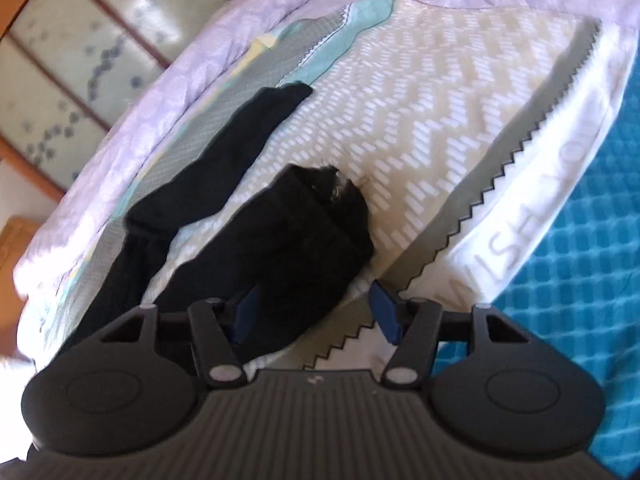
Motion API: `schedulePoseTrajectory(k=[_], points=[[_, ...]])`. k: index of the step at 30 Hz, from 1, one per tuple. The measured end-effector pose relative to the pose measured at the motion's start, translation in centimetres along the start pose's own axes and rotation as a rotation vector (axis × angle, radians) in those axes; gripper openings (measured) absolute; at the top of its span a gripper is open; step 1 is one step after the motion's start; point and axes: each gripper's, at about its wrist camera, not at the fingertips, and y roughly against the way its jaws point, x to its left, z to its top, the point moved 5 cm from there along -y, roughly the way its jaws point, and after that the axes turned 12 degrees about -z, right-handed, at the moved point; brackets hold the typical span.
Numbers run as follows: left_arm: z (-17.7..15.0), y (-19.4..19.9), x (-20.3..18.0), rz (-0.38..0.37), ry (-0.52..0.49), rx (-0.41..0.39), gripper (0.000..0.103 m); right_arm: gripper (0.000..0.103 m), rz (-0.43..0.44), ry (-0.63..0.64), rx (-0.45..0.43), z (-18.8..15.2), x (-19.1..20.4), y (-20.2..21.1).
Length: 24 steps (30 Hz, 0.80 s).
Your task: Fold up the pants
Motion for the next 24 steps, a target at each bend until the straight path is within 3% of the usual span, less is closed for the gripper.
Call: schedulePoseTrajectory(k=[1,4,7,9,13,15,16,17,19,21,23,24], points=[[-0.1,0.6,-0.7,-0.002,-0.012,0.001,0.010,0.010,0.023,0.018,0.021,0.0,1.1,-0.8],[0.0,3.1,-2.4,-0.032,-0.021,-0.013,0.010,0.010,0.016,0.004,-0.007,2.1,3.3,-0.9],[0.2,6.2,-3.6,-0.066,-0.030,-0.031,0.010,0.010,0.071,-0.011,-0.169,5.1,3.1,3.9],[0.1,8.2,-3.8,-0.089,-0.015,-0.033,0.010,0.010,0.094,-0.047,-0.259,6.7,1.4,7.9],[-1.0,10.5,-3.1,-0.102,0.002,-0.011,0.009,0.010,0.016,-0.135,-0.435,7.9,-5.9,15.3],[-2.0,10.6,-2.5,-0.035,-0.040,0.011,0.012,0.010,-0.063,-0.157,-0.475,7.6,-9.2,16.9],[-2.6,10.3,-2.0,0.014,-0.051,0.033,0.017,0.010,-0.113,-0.166,-0.478,7.4,-10.8,17.1],[-3.4,10.0,-1.2,0.057,-0.045,0.070,0.032,0.011,-0.160,-0.184,-0.460,6.8,-12.1,16.5],[-4.7,9.6,0.5,0.092,-0.008,0.117,0.052,0.011,-0.242,-0.206,-0.400,5.7,-14.6,14.9],[-5.5,10.2,2.0,0.113,0.032,0.108,0.055,0.015,-0.315,-0.253,-0.319,4.3,-17.1,13.5],[-5.7,11.2,3.4,0.114,0.082,0.077,0.060,0.018,-0.280,-0.350,-0.291,2.9,-18.9,13.5],[-5.7,11.8,4.2,0.113,0.101,0.060,0.061,0.028,-0.284,-0.365,-0.301,2.2,-19.2,13.8]])
